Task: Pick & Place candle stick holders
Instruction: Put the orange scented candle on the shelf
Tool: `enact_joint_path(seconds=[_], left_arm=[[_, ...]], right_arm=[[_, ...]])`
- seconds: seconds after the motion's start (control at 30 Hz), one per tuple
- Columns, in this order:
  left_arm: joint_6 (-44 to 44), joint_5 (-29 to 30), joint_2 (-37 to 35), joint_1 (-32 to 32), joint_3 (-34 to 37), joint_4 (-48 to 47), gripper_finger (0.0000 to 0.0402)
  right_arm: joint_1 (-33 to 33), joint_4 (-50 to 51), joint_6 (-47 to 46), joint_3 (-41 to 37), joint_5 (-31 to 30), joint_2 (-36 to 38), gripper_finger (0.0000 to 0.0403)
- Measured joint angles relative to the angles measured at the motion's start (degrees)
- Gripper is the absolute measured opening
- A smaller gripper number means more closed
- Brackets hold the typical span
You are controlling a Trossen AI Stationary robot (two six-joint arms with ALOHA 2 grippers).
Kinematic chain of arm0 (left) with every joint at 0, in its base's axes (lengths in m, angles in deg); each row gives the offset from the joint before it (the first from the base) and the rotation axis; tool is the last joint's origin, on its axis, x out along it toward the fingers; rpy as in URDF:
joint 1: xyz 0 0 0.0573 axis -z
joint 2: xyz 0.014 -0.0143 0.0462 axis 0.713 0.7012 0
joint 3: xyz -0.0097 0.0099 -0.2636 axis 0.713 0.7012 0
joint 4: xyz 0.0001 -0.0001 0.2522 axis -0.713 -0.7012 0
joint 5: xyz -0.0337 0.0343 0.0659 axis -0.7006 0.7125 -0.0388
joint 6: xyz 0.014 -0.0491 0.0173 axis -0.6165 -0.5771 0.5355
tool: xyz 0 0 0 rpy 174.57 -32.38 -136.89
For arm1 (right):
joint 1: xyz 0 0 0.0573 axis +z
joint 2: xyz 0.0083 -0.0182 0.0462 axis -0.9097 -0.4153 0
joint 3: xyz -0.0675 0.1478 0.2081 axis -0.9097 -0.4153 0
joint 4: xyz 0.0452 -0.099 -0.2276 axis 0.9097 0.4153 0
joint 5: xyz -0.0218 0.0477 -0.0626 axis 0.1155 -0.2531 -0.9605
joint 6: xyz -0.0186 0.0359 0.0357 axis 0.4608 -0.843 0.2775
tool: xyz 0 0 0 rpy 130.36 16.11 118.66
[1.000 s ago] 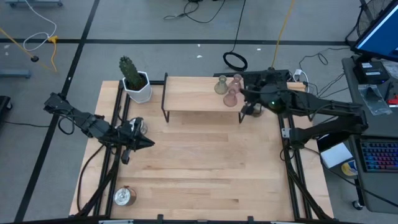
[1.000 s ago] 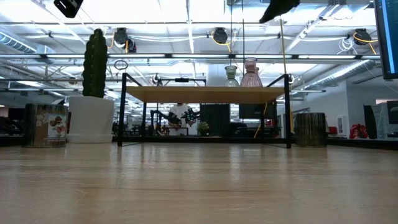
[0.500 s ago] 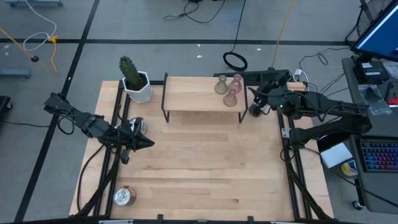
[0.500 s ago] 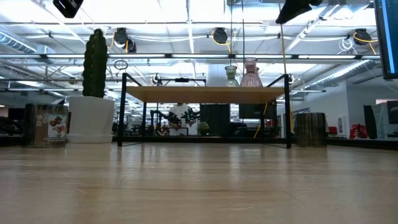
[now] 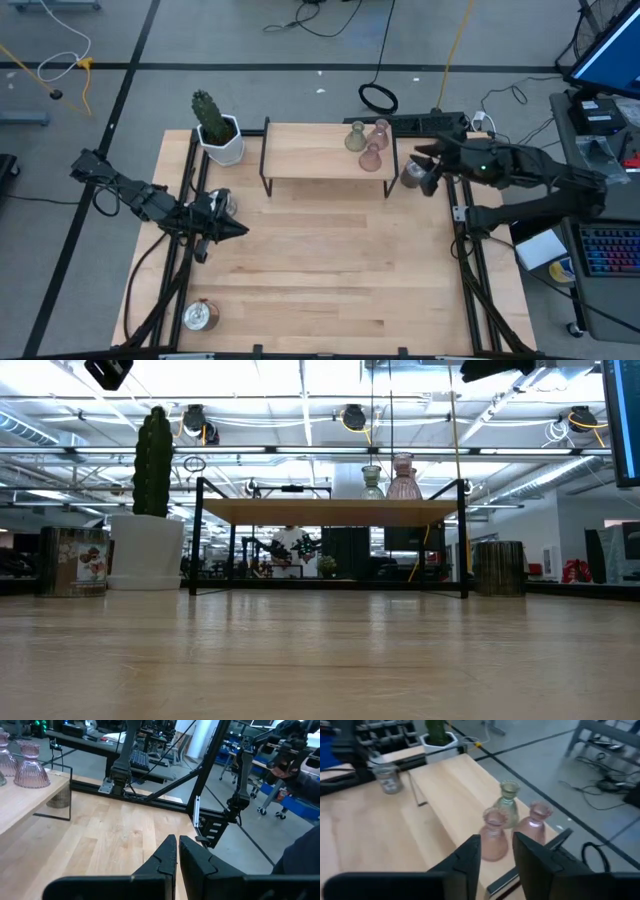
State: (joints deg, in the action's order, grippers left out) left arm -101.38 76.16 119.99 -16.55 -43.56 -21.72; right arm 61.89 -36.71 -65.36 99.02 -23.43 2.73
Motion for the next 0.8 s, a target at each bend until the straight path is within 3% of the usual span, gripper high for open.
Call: enact_joint_path(seconds=[0.17, 0.37, 0.57, 0.8], left_arm=[[-0.6, 0.0, 0.0, 0.0, 0.0, 0.0, 0.0021], [-2.2, 0.0, 0.0, 0.0, 0.0, 0.0, 0.0021], [-4.2, 2.8, 0.0, 0.0, 0.0, 0.0, 0.0021], [-5.4, 4.5, 0.0, 0.0, 0.0, 0.0, 0.0021]], right_arm=[[1.2, -1.7, 0.2, -2.5, 2.2, 2.4, 0.0055], [5.2, -11.9, 0.2, -12.1, 2.1, 6.9, 0.0006], [7.3, -21.4, 0.2, -20.6, 2.0, 13.2, 0.0008], [8.3, -24.1, 0.2, -24.7, 2.0, 20.3, 0.0003]])
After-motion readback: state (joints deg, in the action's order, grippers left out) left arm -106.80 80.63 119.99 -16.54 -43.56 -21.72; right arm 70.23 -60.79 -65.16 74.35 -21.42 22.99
